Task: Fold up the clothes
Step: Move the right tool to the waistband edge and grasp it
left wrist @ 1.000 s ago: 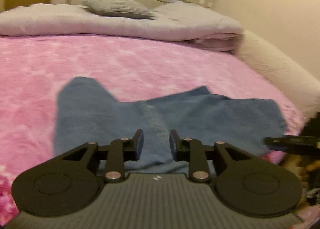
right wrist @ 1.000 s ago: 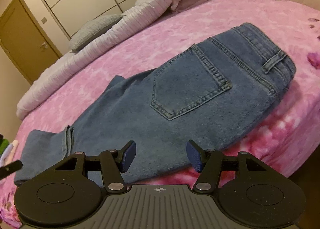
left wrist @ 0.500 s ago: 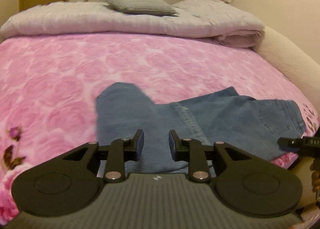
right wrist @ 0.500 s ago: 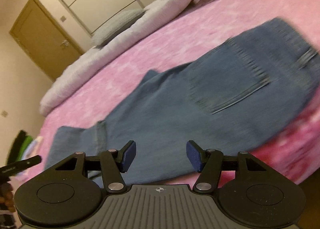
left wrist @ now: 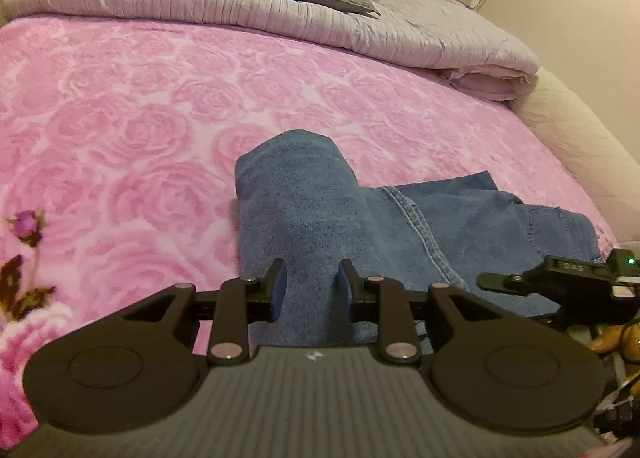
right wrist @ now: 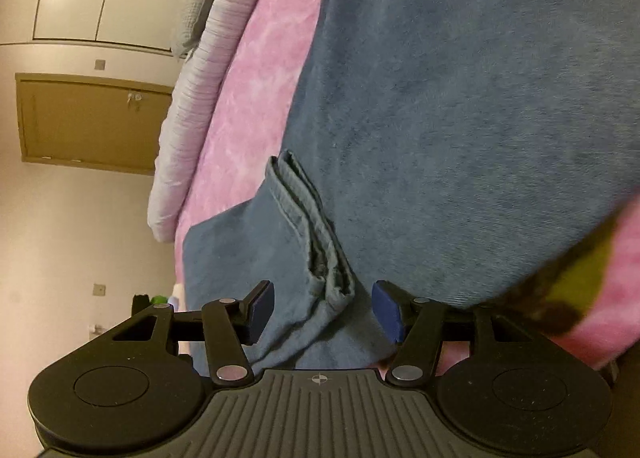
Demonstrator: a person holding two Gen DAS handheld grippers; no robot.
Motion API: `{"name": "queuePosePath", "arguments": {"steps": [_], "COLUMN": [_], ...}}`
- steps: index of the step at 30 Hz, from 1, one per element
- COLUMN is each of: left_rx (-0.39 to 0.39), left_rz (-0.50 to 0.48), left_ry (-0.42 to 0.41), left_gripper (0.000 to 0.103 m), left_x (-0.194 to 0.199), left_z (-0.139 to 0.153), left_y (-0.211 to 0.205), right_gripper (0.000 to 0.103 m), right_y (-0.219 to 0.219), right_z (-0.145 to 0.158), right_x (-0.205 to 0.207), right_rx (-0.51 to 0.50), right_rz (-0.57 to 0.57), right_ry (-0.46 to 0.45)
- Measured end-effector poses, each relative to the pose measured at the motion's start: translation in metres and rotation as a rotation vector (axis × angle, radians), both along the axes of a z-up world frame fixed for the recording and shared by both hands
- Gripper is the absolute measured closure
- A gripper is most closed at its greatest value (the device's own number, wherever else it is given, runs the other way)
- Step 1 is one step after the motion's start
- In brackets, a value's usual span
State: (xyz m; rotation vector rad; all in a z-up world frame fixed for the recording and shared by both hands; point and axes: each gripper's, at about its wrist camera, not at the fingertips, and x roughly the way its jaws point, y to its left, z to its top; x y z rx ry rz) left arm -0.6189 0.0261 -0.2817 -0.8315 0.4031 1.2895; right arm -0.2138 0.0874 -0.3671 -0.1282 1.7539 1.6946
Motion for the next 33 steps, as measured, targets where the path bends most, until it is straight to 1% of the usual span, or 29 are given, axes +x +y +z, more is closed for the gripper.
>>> {"name": "queuePosePath", "arguments": {"steps": [2,4,5,6,7,8,10,11,13,16,18,19,20,22,23,24,26,28,30,32,33], "left_rx": [-0.003,-0.004,-0.005,-0.006,-0.008,-0.009,-0.007,-0.005,0.001,0.005,-0.013,-0.023,-0.037,-0.074,-0.087,-0.091,-0.085,-0.088,-0.094,-0.1,-0.1], "left_rz": [-0.004,-0.007,-0.008,-0.006,-0.005,-0.003,-0.002,-0.003,-0.019,-0.076,-0.118,-0.14,-0.164,-0.196,-0.198,-0.196,-0.194,-0.193,-0.197,-0.2,-0.203], "left_ry": [-0.016,-0.026,-0.029,-0.031,-0.033,-0.035,-0.037,-0.033,-0.018,0.004,0.022,0.031,0.036,0.04,0.054,0.072,0.091,0.101,0.114,0.135,0.146], "left_gripper": [0.08,0.08,0.08,0.08,0.08,0.08,0.08,0.08,0.08,0.08,0.079,0.079,0.079,0.08,0.08,0.08,0.08,0.08,0.08,0.08,0.08], "left_x": [-0.002,-0.003,-0.004,-0.004,-0.004,-0.004,-0.004,-0.003,0.003,0.018,0.03,0.037,0.045,0.058,0.065,0.069,0.073,0.075,0.077,0.081,0.083], "left_z": [-0.002,-0.004,-0.005,-0.005,-0.006,-0.005,-0.003,-0.002,0.002,0.004,-0.002,-0.006,-0.014,-0.029,-0.035,-0.037,-0.037,-0.036,-0.035,-0.033,-0.032], "left_y": [0.003,0.004,0.005,0.005,0.005,0.005,0.006,0.006,0.007,0.013,0.02,0.024,0.03,0.04,0.044,0.046,0.047,0.048,0.049,0.05,0.051], "right_gripper": [0.044,0.044,0.052,0.061,0.083,0.086,0.088,0.088,0.089,0.089,0.089,0.089,0.088,0.088,0.088,0.088,0.088,0.088,0.088,0.088,0.088], "right_y": [0.007,0.009,0.01,0.011,0.01,0.009,0.003,-0.002,-0.014,-0.029,-0.04,-0.042,-0.042,-0.036,-0.031,-0.03,-0.032,-0.033,-0.028,-0.023,-0.021], "right_z": [0.001,0.002,0.003,0.003,0.001,-0.001,0.005,0.014,0.04,0.07,0.09,0.091,0.085,0.057,0.04,0.03,0.016,0.012,0.011,0.016,0.022], "right_x": [-0.008,-0.016,-0.02,-0.025,-0.031,-0.036,-0.04,-0.039,-0.03,0.009,0.038,0.055,0.071,0.102,0.115,0.123,0.132,0.137,0.131,0.124,0.12], "right_rx": [0.006,0.032,0.047,0.064,0.08,0.095,0.163,0.217,0.353,0.493,0.581,0.578,0.538,0.407,0.328,0.29,0.254,0.25,0.247,0.273,0.307], "right_rz": [0.008,0.021,0.028,0.039,0.051,0.063,0.076,0.072,0.054,-0.032,-0.095,-0.129,-0.159,-0.202,-0.209,-0.225,-0.27,-0.289,-0.285,-0.252,-0.235], "right_ry": [-0.023,-0.058,-0.076,-0.099,-0.111,-0.119,-0.157,-0.172,-0.237,-0.37,-0.46,-0.507,-0.542,-0.525,-0.489,-0.452,-0.385,-0.365,-0.352,-0.384,-0.417]}}
